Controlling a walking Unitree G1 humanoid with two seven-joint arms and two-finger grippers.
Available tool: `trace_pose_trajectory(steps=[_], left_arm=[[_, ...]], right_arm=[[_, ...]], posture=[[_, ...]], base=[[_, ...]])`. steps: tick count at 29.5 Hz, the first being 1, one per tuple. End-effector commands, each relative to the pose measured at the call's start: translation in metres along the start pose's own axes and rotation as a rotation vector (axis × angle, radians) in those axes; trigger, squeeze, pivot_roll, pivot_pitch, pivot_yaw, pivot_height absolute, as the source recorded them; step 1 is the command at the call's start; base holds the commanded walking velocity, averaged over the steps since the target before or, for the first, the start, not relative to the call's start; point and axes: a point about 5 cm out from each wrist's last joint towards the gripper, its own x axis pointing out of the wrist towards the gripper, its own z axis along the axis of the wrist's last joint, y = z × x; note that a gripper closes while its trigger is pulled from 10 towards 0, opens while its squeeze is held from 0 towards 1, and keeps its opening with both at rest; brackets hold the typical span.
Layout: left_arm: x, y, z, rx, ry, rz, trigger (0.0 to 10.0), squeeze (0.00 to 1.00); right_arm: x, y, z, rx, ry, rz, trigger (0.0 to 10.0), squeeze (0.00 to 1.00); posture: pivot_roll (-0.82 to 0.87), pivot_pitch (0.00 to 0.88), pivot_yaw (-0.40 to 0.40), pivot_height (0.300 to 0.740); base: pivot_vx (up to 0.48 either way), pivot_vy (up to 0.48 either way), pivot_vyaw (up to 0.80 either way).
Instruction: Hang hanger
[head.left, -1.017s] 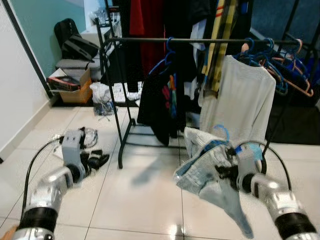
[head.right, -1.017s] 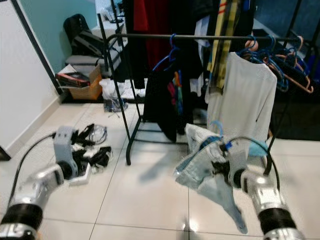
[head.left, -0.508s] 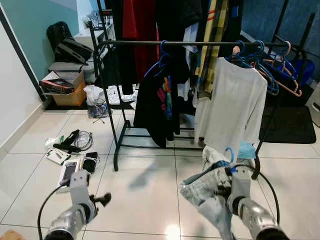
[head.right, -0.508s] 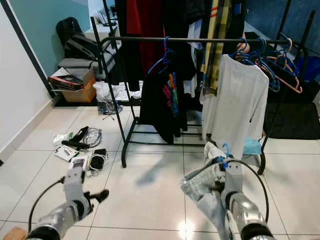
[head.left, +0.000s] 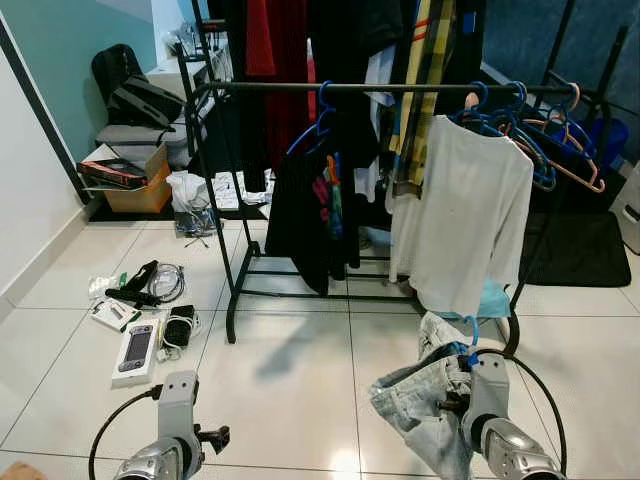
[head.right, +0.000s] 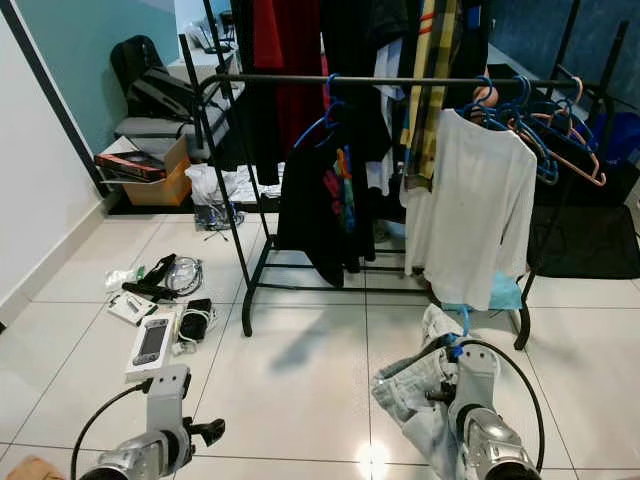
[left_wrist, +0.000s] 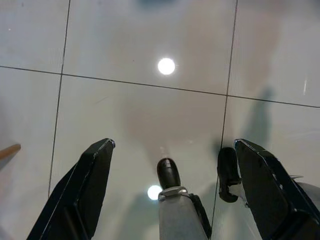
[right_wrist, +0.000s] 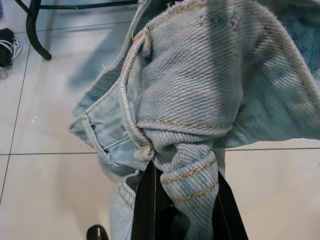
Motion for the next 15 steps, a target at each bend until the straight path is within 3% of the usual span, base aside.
trace_pose_trajectory(steps=[1,15], left_arm=[[0.0015,-0.0052,-0.0011,0.015,0.010,0.000,10.0,0.00],[0.0019,-0.0033,0.0044,0.049,0.011,-0.005,10.0,0.00]], right_arm=[[0.0021,0.0035,0.0100,-0.005,-0.056,0.003,10.0,0.00],[0.0026,0.0047,0.0067,-0.015,-0.050,-0.002,10.0,0.00]], posture=[[-0.05,0.000,0.029,0.740],[-0.05,0.000,0.033,0.740]], base=[[0.240,0.000,0.00],[0.335,0.000,0.00]])
